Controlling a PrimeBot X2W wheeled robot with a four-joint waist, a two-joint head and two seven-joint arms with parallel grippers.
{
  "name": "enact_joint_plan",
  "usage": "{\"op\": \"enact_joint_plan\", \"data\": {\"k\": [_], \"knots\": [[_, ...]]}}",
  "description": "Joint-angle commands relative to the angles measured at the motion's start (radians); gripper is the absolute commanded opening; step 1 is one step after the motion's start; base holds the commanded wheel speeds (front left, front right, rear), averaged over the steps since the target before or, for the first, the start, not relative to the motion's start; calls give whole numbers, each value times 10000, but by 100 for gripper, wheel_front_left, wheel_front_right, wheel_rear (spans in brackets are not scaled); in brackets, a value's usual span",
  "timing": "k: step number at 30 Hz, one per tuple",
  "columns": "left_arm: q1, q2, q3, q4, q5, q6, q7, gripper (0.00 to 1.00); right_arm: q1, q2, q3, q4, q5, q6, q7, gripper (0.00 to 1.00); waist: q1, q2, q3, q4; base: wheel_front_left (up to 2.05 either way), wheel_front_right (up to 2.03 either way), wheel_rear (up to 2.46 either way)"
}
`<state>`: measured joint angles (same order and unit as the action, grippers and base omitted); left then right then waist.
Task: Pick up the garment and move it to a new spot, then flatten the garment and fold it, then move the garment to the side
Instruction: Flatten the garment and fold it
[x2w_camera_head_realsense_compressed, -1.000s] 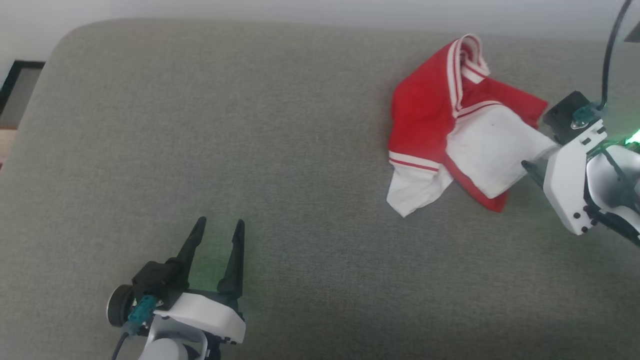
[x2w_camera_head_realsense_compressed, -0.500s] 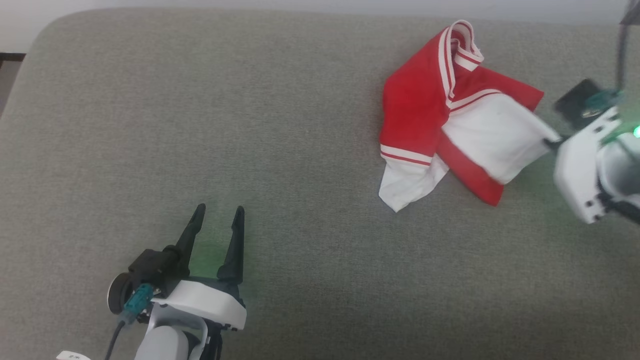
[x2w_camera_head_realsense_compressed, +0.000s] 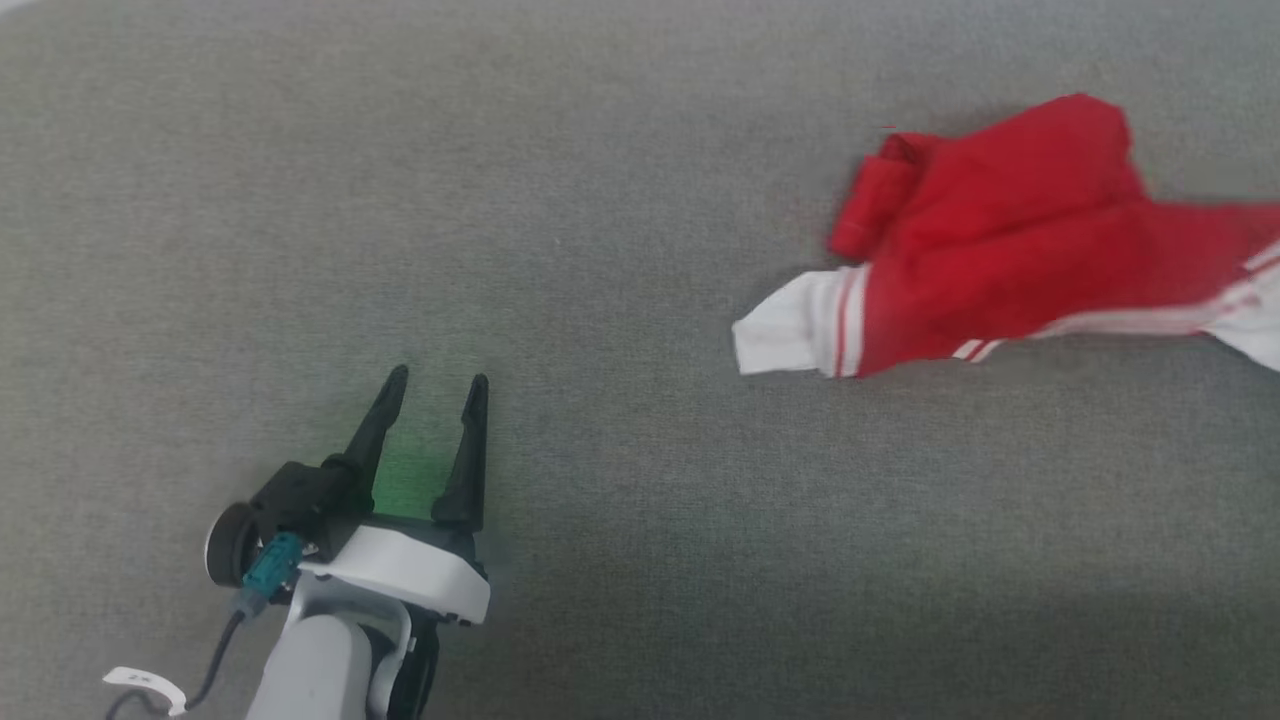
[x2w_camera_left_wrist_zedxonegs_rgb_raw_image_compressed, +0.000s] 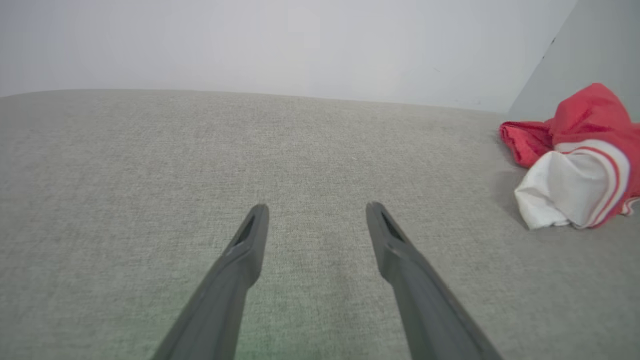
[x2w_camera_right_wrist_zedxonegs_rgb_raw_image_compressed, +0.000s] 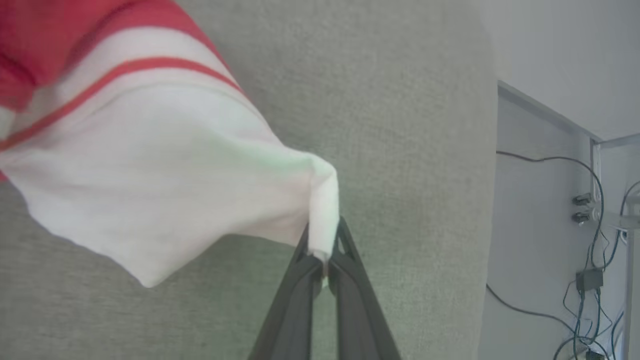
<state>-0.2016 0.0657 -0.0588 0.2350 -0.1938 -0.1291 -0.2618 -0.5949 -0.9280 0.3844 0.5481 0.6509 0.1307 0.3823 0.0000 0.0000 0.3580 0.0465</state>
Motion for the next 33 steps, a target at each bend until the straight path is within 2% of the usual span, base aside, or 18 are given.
{"op": "enact_joint_plan", "data": {"k": [1, 9, 10, 11, 12, 18, 20, 24, 26, 27, 30, 33], "knots": [[-149, 71, -25, -11, 10, -12, -46, 100, 121, 102, -137, 144, -72, 0, -119, 0, 0, 0, 121, -83, 0, 0, 0], [-711, 580, -575, 123, -160, -13, -46, 100, 336, 1045, -980, 1178, -719, 1, -1049, 0, 0, 0, 396, -370, 0, 0, 0], [-867, 764, -731, 116, -180, -13, -46, 100, 299, 1164, -1075, 1235, -807, 1, -1276, 18, 0, 0, 397, -409, 0, 0, 0], [-1028, 939, -954, 129, -262, -13, -46, 100, 280, 1285, -1208, 1297, -884, 0, -1537, 71, 0, 0, 381, -450, 0, 0, 0], [-1212, 1146, -1213, 135, -319, -13, -46, 100, 295, 1378, -1300, 1336, -1000, 1, -1801, 100, 0, 0, 347, -500, 0, 0, 0], [-2861, 2776, -3344, 295, -1216, -11, -22, 100, 857, 1874, -1930, 1227, -1408, 1, -3403, 100, 0, 0, -2, -956, 0, 0, 0], [-3618, 3336, -4216, 316, -1768, -11, 320, 100, 1077, 2059, -2186, 1017, -1427, 1, -3823, 100, 0, 0, -127, -1185, 0, 0, 0], [-5167, 4227, -5889, 145, -3700, -10, 1735, 100, 1518, 2542, -2666, 278, -1396, 1, -4435, 100, 0, 0, -231, -1717, 0, 0, 0], [-5873, 4467, -6737, -31, -4941, -14, 2788, 100, 1710, 2817, -2854, -125, -1438, 1, -4569, 100, 0, 0, -259, -1980, 0, 0, 0], [-5873, 4467, -6737, -31, -4941, -14, 2788, 100, 1710, 2817, -2854, -125, -1438, 1, -4569, 100, 0, 0, -259, -1980, 0, 0, 0], [-6908, 4655, -7640, -113, -6869, -11, 4588, 100, 1934, 3163, -3117, -739, -1564, 1, -4601, 100, 0, 0, -188, -2320, 0, 0, 0], [-7797, 4517, -8444, 58, -8506, -11, 6363, 100, 2151, 3553, -3288, -1274, -1633, 1, -4433, 100, 0, 0, -44, -2565, 0, 0, 0]]}}
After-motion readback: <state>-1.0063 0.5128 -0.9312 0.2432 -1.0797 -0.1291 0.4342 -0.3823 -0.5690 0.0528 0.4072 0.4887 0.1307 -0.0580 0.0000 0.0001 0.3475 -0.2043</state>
